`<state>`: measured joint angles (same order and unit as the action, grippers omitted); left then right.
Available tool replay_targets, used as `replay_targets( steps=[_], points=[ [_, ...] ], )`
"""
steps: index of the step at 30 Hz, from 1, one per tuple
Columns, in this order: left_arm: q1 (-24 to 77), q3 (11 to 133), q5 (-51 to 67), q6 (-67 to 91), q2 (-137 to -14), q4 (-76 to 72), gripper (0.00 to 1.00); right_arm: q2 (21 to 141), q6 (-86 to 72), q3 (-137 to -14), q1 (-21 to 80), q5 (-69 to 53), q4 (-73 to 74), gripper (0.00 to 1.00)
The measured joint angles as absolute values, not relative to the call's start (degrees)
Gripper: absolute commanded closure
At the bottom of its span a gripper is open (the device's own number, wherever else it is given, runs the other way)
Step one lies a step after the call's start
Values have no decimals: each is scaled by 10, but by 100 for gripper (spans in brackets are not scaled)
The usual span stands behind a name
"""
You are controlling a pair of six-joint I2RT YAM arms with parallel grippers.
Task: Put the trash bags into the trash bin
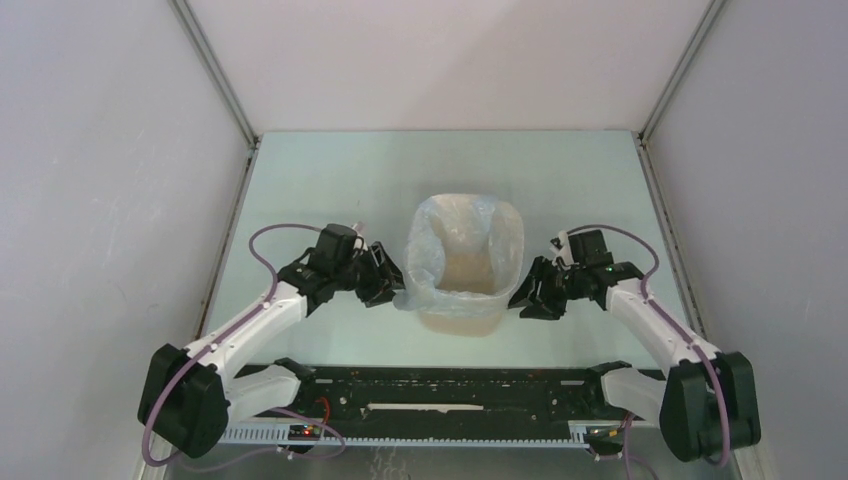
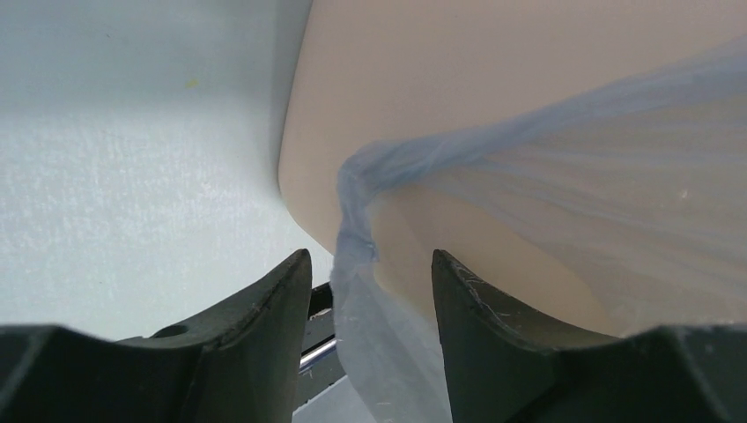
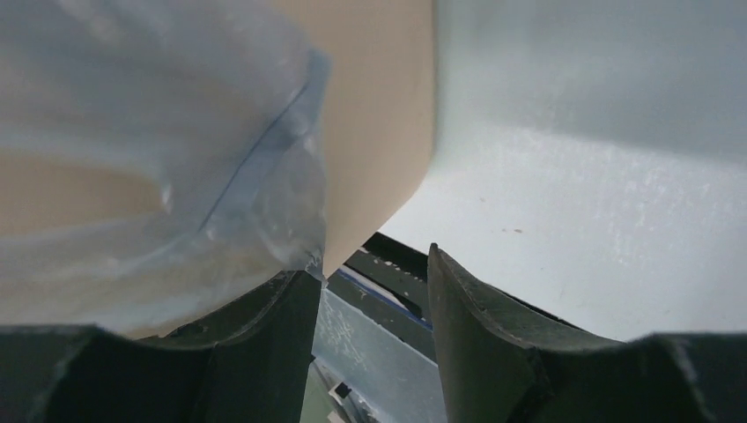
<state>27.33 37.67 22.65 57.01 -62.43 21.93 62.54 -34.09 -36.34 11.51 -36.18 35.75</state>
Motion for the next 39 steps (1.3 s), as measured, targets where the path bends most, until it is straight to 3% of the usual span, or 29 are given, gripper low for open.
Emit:
replay_targets(
  steps=[7,13,19,22,28,31,34,39],
  points=[
    [276,380,209,564,-625,227,31,687,-343,-345,116,-353,315,44],
    [286,425,204,527,-618,278,22,607,-300,-409,86,-306,421,36],
    [285,445,197,504,-599,294,27,519,-263,-601,82,-259,550,33],
    [285,445,200,505,-608,297,29,517,-256,-693,98,-241,599,27],
    [284,445,218,506,-630,281,29,564,-247,-827,202,-215,613,18],
    [284,445,225,507,-639,275,21,618,-241,-888,274,-189,609,9],
    [284,445,229,510,-641,273,18,685,-231,-940,343,-153,606,2],
    [284,444,229,510,-641,269,16,790,-222,-924,422,-91,594,0]
  ],
)
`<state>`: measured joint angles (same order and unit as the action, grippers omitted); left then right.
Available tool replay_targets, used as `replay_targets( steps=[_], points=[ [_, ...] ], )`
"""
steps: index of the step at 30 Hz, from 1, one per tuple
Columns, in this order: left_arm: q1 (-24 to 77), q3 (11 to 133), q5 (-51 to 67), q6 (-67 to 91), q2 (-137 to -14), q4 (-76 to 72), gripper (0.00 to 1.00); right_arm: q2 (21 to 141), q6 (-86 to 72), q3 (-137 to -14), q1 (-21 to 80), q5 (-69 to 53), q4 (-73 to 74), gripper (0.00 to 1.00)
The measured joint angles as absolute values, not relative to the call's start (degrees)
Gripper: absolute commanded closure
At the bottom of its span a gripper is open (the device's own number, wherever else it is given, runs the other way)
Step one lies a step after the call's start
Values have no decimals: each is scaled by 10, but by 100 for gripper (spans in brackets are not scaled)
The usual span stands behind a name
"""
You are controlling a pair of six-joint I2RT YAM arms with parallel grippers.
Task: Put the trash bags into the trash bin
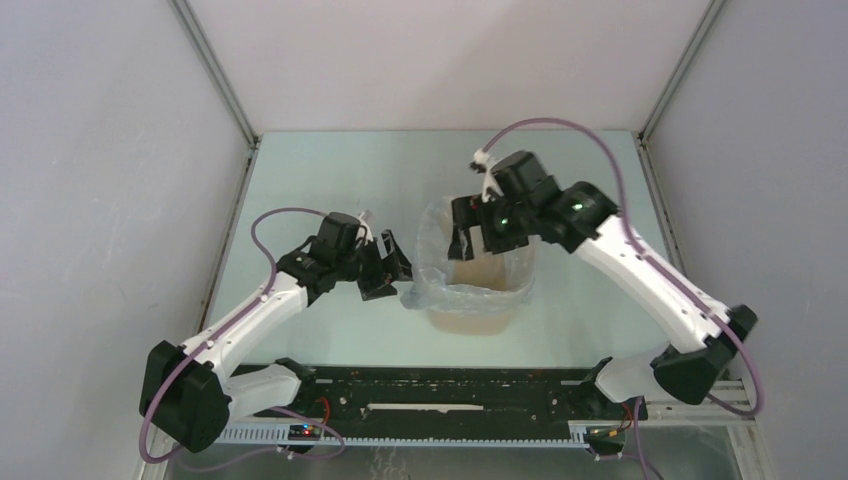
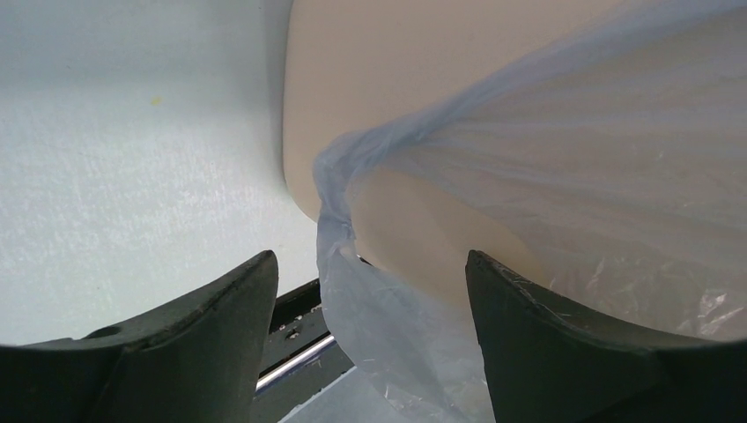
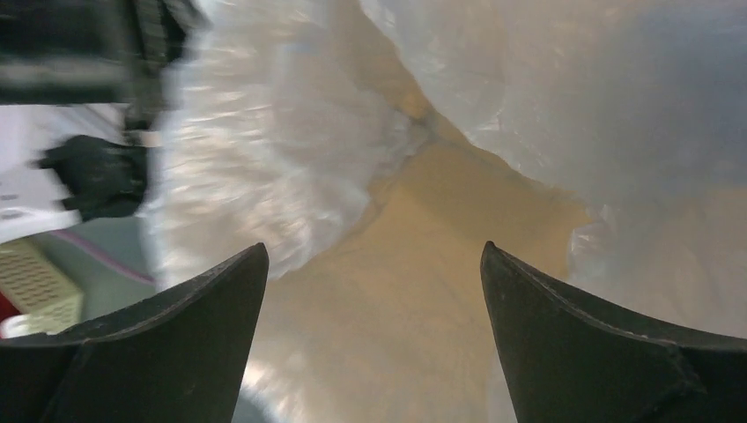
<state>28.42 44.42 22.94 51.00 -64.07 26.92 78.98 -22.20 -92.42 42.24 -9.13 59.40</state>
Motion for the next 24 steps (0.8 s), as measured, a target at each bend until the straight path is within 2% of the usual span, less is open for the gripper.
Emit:
replay_targets(
  steps=[7,15,21,24],
  points=[
    [285,444,240,510,-641,265,15,821,-222,-801,450,17,543,0],
    [294,444,248,510,-646,258,15,877,-223,-797,485,160,408,0],
    [295,444,253,509,-650,258,16,883,-209,-793,503,186,353,0],
    [296,444,256,505,-654,258,20,867,-209,-790,503,189,366,1]
  ],
)
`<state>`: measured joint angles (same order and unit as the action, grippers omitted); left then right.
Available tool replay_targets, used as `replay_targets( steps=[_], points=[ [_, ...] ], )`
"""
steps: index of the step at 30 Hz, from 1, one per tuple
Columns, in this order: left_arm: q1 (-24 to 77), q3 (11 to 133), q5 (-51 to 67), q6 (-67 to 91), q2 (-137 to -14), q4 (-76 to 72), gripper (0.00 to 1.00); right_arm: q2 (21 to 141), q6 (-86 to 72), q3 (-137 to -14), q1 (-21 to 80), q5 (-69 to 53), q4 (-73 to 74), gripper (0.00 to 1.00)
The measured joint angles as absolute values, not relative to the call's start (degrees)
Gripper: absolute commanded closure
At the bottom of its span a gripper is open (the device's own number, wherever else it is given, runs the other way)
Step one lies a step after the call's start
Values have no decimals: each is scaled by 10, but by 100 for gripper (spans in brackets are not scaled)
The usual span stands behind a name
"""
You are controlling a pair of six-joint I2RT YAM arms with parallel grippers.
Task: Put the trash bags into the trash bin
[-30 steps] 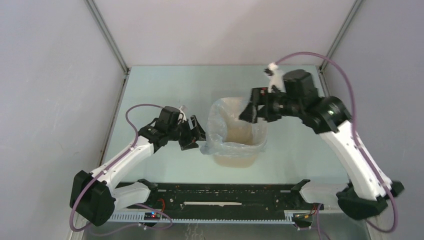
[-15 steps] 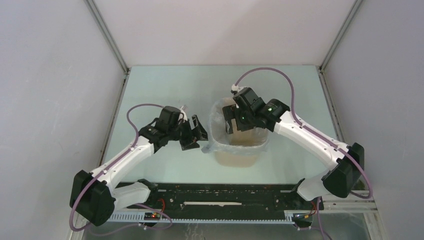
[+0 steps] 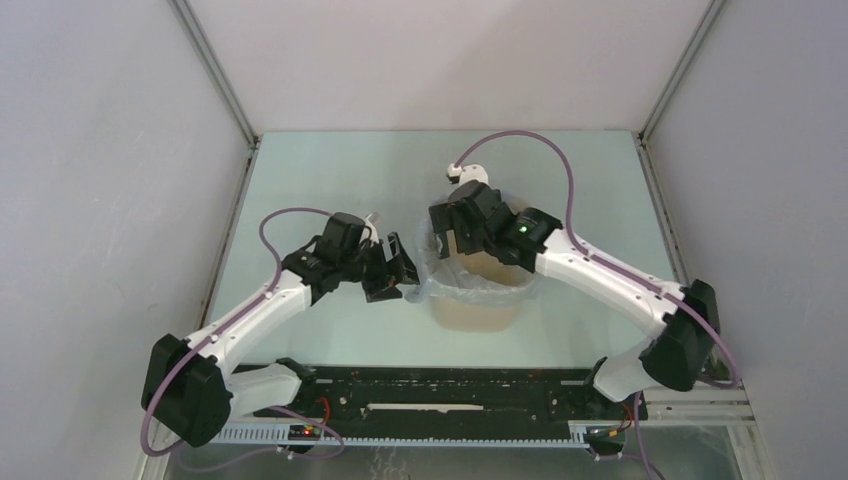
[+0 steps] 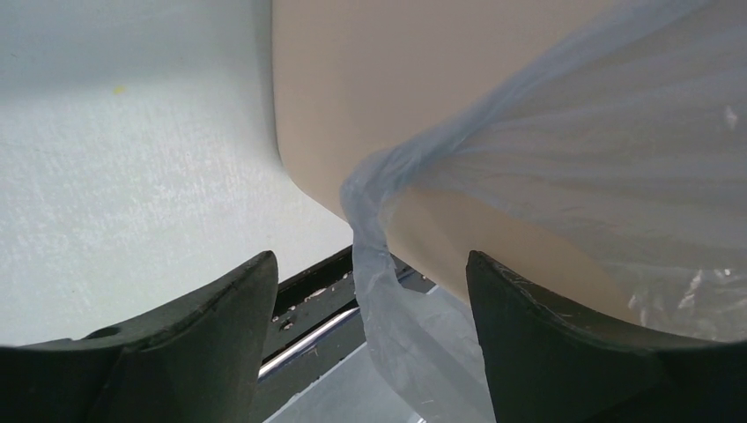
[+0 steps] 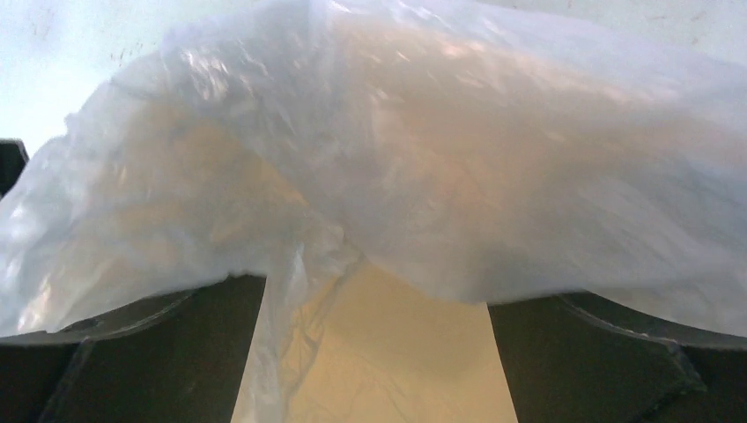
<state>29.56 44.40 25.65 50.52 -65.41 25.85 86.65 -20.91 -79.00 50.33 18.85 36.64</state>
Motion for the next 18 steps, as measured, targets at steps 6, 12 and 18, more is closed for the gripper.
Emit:
replay_targets(
  steps=[6,12,18],
  points=[
    [297,444,256,494,-674,258,35,758,-210,-728,500,201,391,3],
    [297,432,257,490,-719,253,39,750,-214,-708,466,203,379,6],
    [297,432,235,461,-766,270,47,822,-227,-708,448,214,325,9]
  ],
)
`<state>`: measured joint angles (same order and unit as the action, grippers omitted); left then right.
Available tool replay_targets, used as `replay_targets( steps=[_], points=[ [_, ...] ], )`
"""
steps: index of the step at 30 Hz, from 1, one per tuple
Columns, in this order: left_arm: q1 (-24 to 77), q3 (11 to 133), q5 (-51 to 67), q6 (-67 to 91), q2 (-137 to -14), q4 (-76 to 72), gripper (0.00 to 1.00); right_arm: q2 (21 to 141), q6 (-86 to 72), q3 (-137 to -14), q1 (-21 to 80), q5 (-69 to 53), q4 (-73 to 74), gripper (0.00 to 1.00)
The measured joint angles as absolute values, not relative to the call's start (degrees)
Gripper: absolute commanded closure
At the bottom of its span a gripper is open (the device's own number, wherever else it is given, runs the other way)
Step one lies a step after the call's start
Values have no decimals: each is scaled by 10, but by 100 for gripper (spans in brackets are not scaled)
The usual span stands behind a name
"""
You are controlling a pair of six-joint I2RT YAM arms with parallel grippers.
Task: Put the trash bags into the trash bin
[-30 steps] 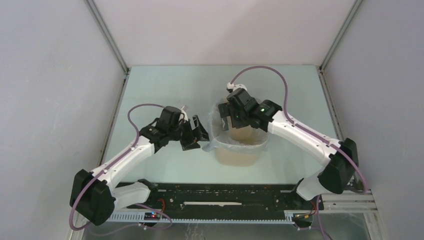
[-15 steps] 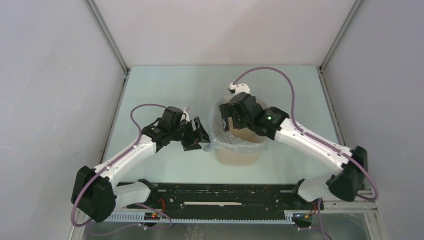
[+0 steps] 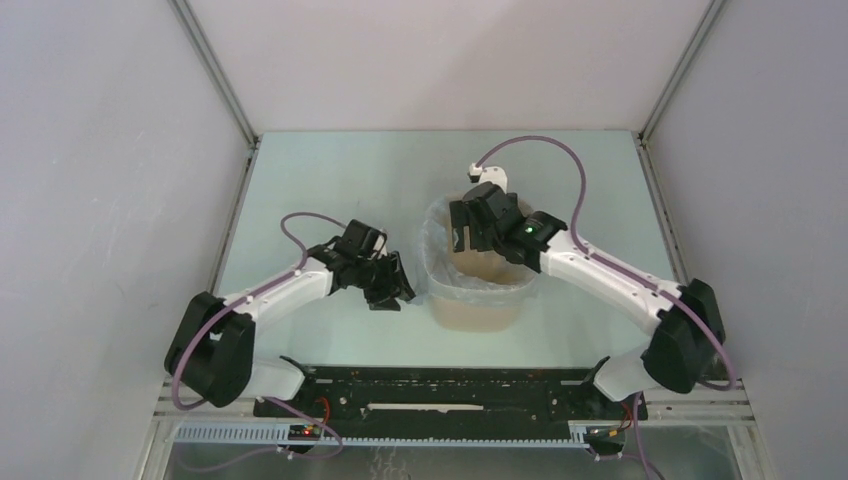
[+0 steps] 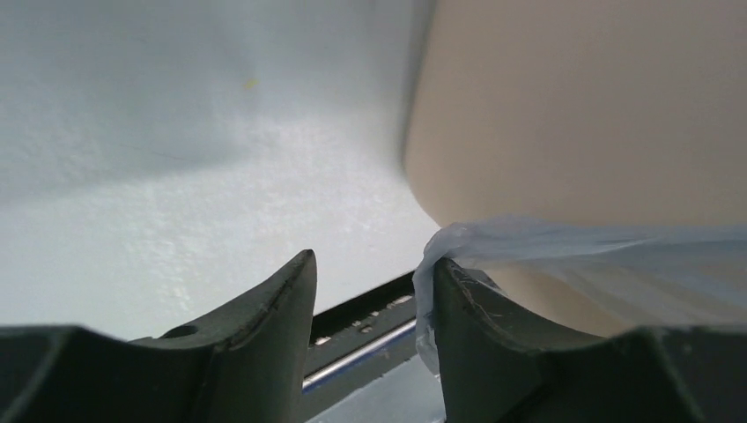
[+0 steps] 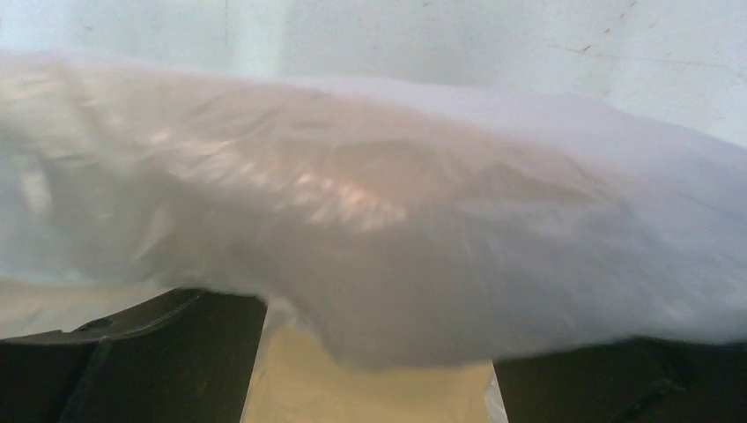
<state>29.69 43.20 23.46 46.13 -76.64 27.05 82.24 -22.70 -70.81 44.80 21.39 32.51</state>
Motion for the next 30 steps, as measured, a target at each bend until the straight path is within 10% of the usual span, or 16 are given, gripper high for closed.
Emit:
replay_targets(
  steps=[30],
  points=[
    [311,500,157,380,-825,323,46,903,-259,-718,441,282,252,12]
  ],
)
